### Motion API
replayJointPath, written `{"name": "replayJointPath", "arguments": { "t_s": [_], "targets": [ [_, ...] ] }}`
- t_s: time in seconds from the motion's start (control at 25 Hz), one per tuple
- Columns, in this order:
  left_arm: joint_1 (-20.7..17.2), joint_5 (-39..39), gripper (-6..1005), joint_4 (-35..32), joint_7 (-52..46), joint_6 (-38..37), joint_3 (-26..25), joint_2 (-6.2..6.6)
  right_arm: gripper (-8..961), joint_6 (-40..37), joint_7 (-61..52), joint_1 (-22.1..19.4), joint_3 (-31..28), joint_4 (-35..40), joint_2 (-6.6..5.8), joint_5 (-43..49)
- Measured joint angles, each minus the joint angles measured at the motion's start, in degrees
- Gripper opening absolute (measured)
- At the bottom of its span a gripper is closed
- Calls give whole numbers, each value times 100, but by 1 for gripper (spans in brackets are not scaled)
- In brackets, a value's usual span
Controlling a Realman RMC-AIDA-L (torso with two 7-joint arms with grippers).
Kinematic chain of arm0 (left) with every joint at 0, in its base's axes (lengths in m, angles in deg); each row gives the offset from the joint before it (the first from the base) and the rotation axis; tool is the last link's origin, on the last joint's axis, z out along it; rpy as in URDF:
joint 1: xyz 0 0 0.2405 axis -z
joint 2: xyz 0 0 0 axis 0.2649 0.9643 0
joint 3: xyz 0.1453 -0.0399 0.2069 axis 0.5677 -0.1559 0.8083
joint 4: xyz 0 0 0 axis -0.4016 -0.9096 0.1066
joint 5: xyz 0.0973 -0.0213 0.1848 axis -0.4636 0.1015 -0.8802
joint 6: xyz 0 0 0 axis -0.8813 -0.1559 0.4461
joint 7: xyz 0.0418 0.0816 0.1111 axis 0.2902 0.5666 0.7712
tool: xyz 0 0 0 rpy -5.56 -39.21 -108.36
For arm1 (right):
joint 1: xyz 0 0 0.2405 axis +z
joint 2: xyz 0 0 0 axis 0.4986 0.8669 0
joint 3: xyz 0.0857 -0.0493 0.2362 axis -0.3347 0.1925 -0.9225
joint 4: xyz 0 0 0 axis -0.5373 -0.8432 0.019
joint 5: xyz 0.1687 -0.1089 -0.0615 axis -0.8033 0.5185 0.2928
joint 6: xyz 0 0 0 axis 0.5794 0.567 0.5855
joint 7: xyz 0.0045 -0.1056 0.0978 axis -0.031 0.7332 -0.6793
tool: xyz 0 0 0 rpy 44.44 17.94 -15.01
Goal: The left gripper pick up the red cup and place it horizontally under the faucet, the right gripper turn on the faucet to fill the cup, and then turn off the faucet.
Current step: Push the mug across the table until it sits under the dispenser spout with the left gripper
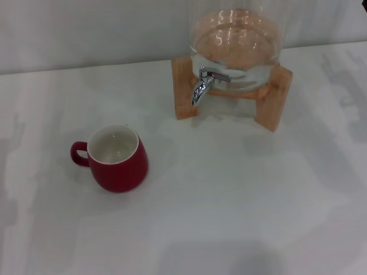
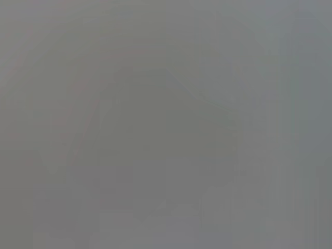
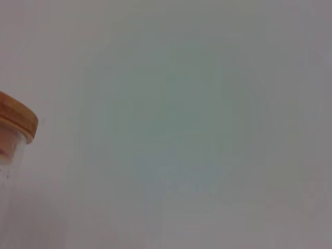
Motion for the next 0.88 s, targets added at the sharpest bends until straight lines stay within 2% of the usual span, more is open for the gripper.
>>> {"name": "replayJointPath", "arguments": {
  "t_s": [0.44, 0.88],
  "targets": [
    [-57, 12, 862, -101, -23, -47, 27, 4, 632, 16, 0, 7, 0, 0, 17, 0],
    [-410, 8, 861, -320, -23, -86, 725, -19, 632, -23, 0, 108, 0, 2, -9, 0]
  ]
}}
